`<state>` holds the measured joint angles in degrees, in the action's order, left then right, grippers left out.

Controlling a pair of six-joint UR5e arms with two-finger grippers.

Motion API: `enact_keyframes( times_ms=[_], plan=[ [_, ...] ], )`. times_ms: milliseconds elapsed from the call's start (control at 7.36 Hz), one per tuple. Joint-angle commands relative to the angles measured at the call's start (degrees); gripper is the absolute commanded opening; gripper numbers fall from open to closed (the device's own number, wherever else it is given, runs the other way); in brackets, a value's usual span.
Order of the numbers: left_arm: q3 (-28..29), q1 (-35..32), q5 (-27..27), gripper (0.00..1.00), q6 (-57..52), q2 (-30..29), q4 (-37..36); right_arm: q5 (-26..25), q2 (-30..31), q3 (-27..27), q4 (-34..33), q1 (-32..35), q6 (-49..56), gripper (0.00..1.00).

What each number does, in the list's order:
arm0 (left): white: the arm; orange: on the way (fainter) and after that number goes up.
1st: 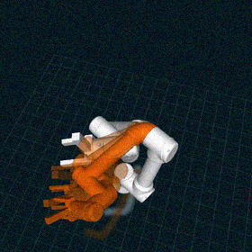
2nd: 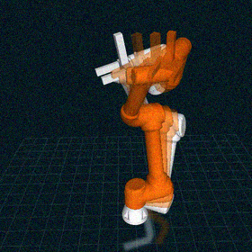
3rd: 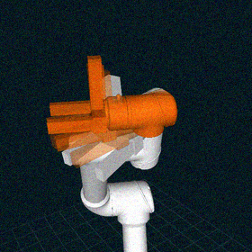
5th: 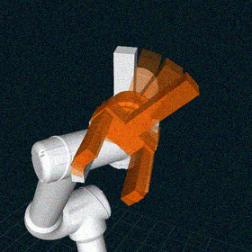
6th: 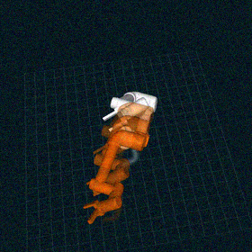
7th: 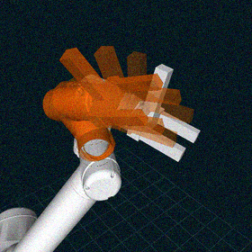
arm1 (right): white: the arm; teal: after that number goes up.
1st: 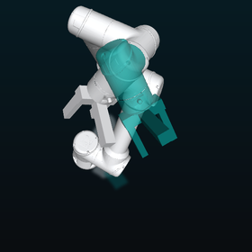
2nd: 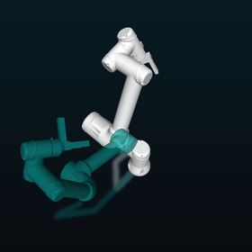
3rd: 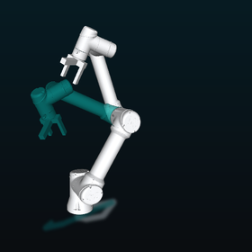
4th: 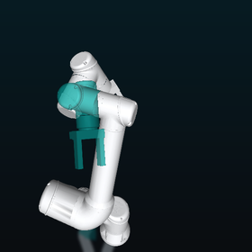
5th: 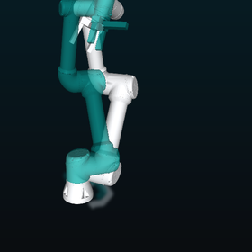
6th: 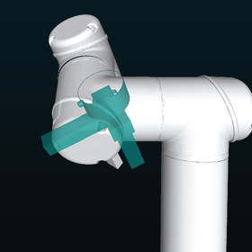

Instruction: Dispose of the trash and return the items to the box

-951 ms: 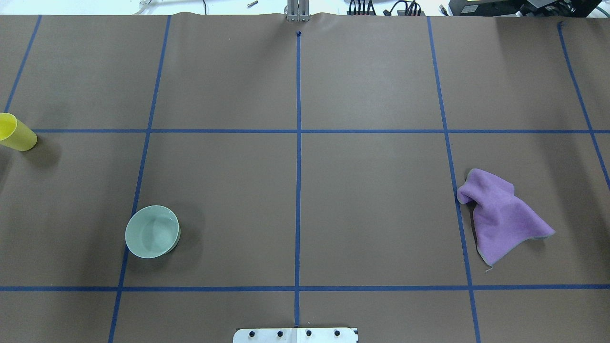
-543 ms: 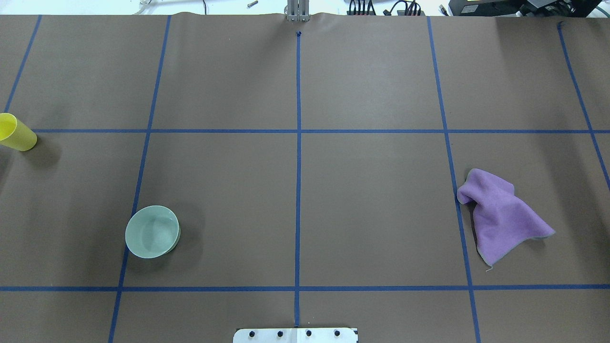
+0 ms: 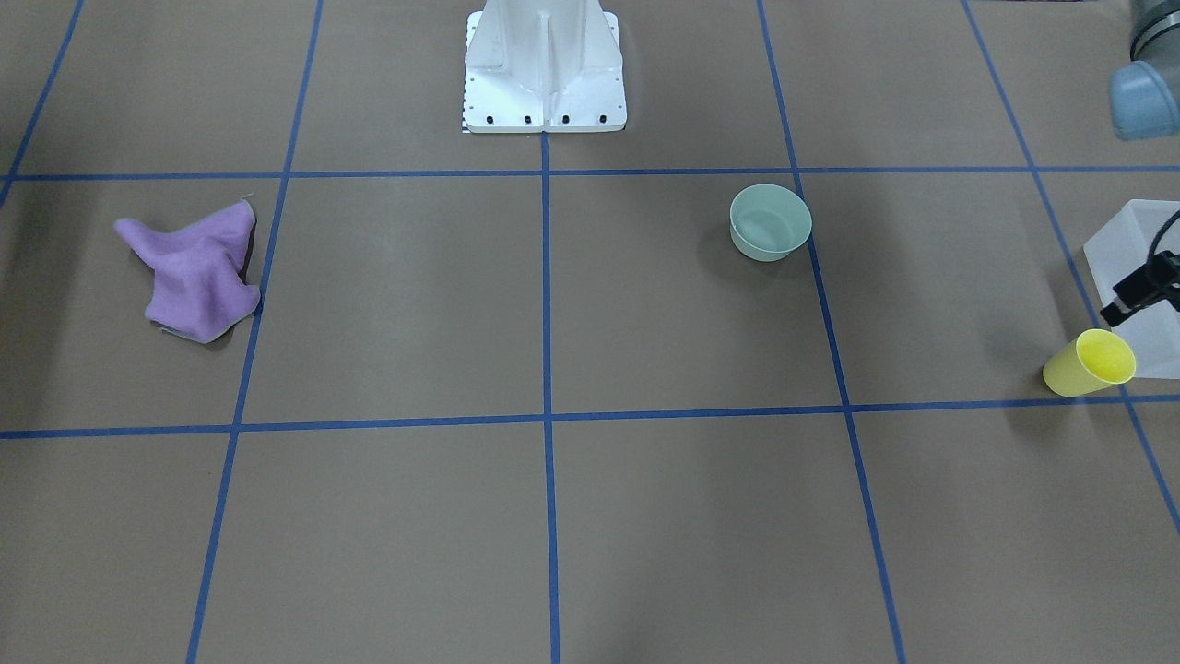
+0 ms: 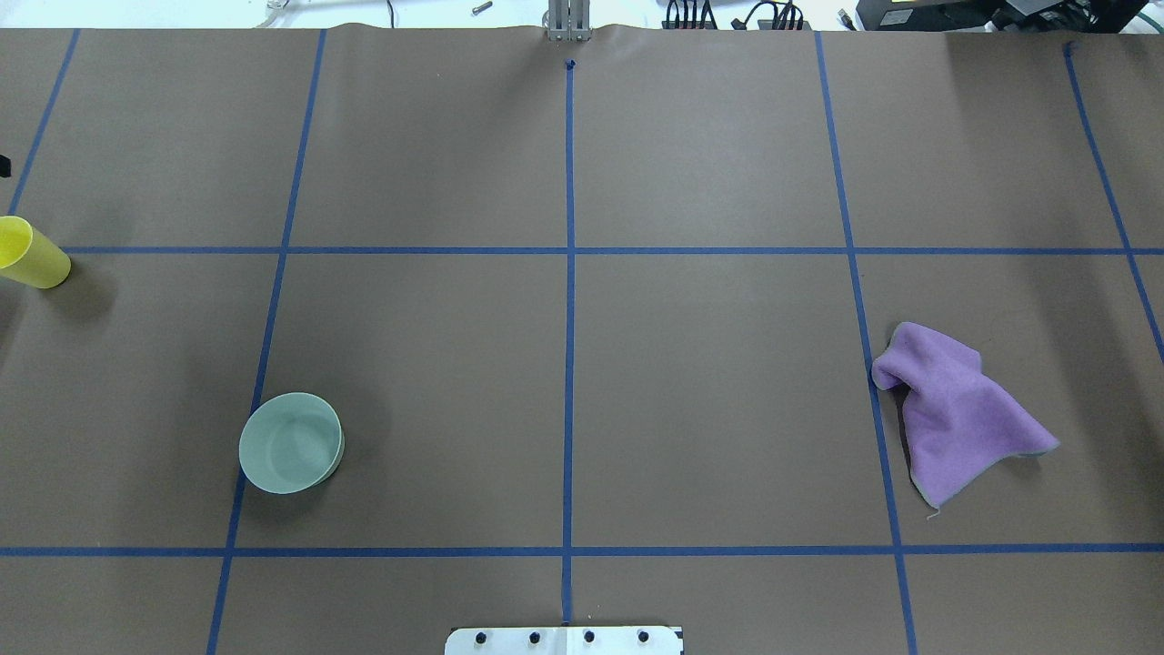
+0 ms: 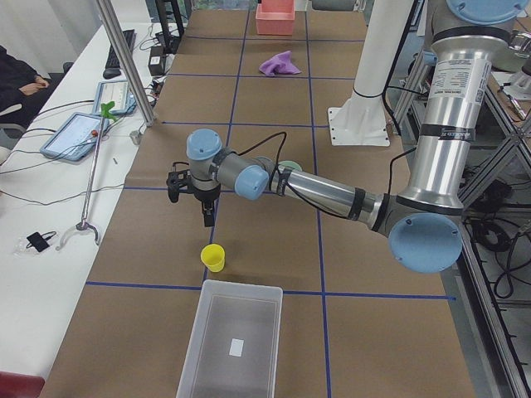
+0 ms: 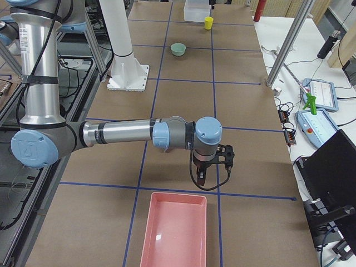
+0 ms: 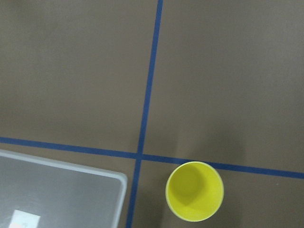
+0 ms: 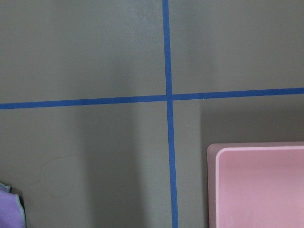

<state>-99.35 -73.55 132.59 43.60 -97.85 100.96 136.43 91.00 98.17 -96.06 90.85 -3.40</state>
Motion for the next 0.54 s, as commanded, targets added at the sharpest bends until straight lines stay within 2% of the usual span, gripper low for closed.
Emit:
enact_keyframes(
  times_ms=[0, 136, 407],
  plan=[
    [-8.27, 10.73, -0.49, 0.99, 17.12, -0.15, 1.07, 0.24, -0.03, -0.08, 0.0, -0.76, -0.12, 1.0],
    [-9.8, 15.58, -1.1, 0.99, 21.31, -0.06, 2.9, 0.33, -0.03, -0.08, -0.09, -1.02, -0.12, 1.0],
    [-9.55, 27.08, -11.51, 0.99, 32.1, 1.95, 12.63, 0.42, -0.03, 0.01, 0.0, -1.72, -0.38, 1.0]
  ],
)
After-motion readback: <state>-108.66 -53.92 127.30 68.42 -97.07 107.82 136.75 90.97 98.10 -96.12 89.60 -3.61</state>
